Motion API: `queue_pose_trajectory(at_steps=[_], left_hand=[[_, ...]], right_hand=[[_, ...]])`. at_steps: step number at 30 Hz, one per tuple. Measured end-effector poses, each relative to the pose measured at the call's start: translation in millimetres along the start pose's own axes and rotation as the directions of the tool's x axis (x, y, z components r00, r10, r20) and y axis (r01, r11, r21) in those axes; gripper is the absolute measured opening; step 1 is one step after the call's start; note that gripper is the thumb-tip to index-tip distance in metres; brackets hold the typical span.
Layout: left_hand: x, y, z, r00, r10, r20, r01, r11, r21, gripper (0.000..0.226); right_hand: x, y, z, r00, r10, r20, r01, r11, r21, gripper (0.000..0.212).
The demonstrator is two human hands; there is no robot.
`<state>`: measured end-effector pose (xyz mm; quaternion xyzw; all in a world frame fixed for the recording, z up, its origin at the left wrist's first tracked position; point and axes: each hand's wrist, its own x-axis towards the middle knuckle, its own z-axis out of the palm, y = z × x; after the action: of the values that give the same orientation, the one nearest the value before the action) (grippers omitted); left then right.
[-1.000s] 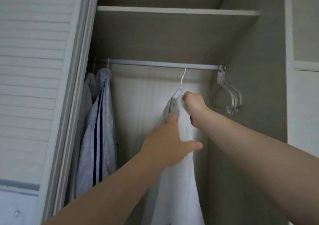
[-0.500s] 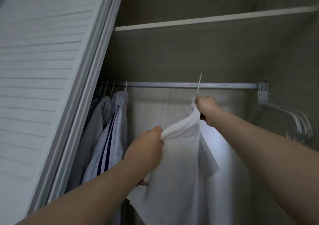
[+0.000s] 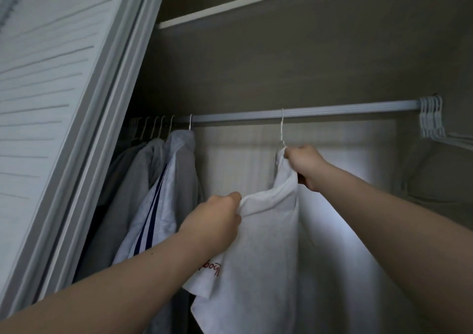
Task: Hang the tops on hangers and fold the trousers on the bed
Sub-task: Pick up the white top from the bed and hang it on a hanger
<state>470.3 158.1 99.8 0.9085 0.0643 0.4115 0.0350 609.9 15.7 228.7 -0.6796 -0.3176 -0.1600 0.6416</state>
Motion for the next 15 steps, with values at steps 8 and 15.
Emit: queue_pose_trajectory(at_steps=[8, 15], left_hand=[[-24, -32, -9, 0.997, -0.072, 0.005, 0.072, 0.995, 0.065, 0.011], [-49, -75, -37, 0.985, -0.168, -0.027, 0.17, 0.968, 0.183, 0.017]], right_hand=[[-38, -4, 26, 0.979, -0.007, 0.203, 0.068, 0.953, -0.296, 0.016], [-56, -13, 88, 0.962, -0.188, 0.2, 0.263, 0.841, -0.473, 0.033]])
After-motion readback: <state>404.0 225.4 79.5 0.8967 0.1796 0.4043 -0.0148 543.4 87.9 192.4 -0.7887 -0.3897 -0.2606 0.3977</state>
